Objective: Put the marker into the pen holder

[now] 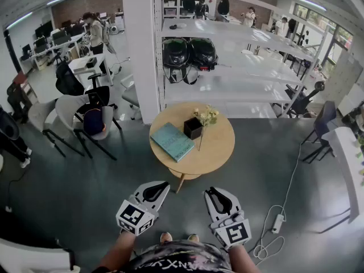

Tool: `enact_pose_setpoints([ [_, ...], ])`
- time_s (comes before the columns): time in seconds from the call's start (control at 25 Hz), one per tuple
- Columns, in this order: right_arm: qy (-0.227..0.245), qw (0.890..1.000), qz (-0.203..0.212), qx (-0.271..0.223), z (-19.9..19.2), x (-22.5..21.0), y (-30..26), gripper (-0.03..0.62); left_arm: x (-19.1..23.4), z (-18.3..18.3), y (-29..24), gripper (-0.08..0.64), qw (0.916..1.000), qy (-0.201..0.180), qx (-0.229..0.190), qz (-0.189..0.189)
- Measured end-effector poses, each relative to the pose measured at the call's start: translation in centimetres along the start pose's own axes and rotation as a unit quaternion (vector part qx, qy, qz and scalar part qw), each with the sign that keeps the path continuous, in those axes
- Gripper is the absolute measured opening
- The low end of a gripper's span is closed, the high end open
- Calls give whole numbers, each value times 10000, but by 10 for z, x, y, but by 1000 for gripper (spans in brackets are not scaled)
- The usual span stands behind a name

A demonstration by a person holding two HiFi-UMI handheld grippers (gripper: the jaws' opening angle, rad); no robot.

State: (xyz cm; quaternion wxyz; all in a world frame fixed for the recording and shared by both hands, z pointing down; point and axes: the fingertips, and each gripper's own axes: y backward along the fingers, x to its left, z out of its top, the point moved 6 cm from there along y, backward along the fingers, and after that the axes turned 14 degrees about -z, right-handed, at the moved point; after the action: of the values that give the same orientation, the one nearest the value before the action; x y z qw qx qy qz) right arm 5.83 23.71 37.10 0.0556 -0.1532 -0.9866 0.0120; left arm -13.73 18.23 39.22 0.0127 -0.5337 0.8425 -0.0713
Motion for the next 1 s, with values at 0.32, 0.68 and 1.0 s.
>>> enact_pose_setpoints([
  [0.32,51,10000,-1,-62,1,2,-6,66,5,0,1,26,10000,-9,-9,18],
  [0.68,81,10000,50,11,1,3,-7,66,7,1,0,26,10000,-3,-10,22],
  [1.0,40,10000,67,-46,1,2,-6,66,7,1,-2,26,10000,-30,19,9],
])
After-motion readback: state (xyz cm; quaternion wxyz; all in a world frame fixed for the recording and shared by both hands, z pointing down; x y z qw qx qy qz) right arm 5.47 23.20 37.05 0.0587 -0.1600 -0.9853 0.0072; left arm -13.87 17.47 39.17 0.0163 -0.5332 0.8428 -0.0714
